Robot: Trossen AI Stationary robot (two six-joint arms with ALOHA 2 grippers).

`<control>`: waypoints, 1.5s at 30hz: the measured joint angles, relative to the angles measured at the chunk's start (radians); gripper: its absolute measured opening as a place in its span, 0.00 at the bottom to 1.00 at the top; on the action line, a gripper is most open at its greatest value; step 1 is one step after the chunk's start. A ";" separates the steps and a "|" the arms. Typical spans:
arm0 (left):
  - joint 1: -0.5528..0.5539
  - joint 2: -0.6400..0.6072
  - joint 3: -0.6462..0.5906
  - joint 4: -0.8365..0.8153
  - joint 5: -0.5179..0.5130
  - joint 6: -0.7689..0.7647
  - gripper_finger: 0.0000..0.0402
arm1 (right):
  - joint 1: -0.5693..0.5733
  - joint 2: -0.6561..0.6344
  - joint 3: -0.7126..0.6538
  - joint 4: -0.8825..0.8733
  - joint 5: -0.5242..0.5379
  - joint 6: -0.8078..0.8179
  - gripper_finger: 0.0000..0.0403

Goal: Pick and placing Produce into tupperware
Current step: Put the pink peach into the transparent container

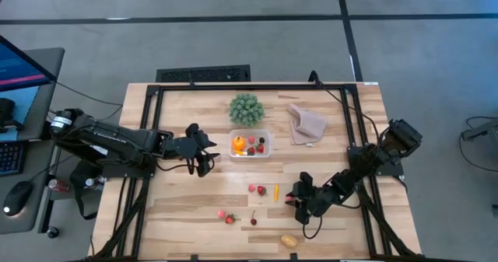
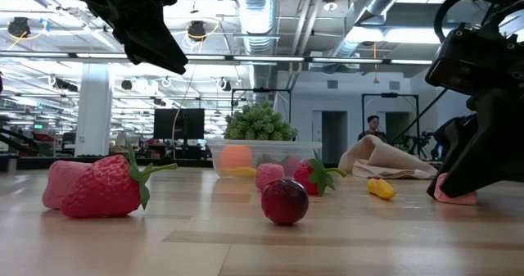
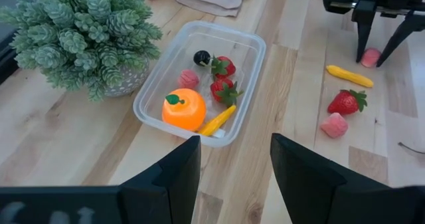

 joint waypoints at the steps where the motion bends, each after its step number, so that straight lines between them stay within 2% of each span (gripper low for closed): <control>1: 0.000 0.000 0.000 0.000 0.000 0.000 0.43 | 0.000 0.000 0.000 0.000 0.000 0.001 0.28; 9: 0.000 0.000 0.000 0.001 0.000 0.000 0.43 | 0.000 0.000 0.000 -0.011 -0.002 0.041 0.30; 14: -0.001 0.000 0.000 0.002 0.000 0.000 0.43 | 0.000 -0.012 -0.001 -0.011 -0.004 0.072 0.27; 21: -0.001 0.000 0.000 0.003 0.000 0.002 0.43 | -0.023 -0.072 -0.006 -0.040 -0.033 0.075 0.25; 39: -0.035 0.000 0.000 0.019 0.006 0.022 0.43 | -0.095 -0.213 -0.004 -0.001 0.009 0.060 0.25; 45: -0.050 0.000 0.000 0.021 -0.001 0.038 0.43 | -0.140 -0.270 -0.003 0.047 0.010 -0.006 0.25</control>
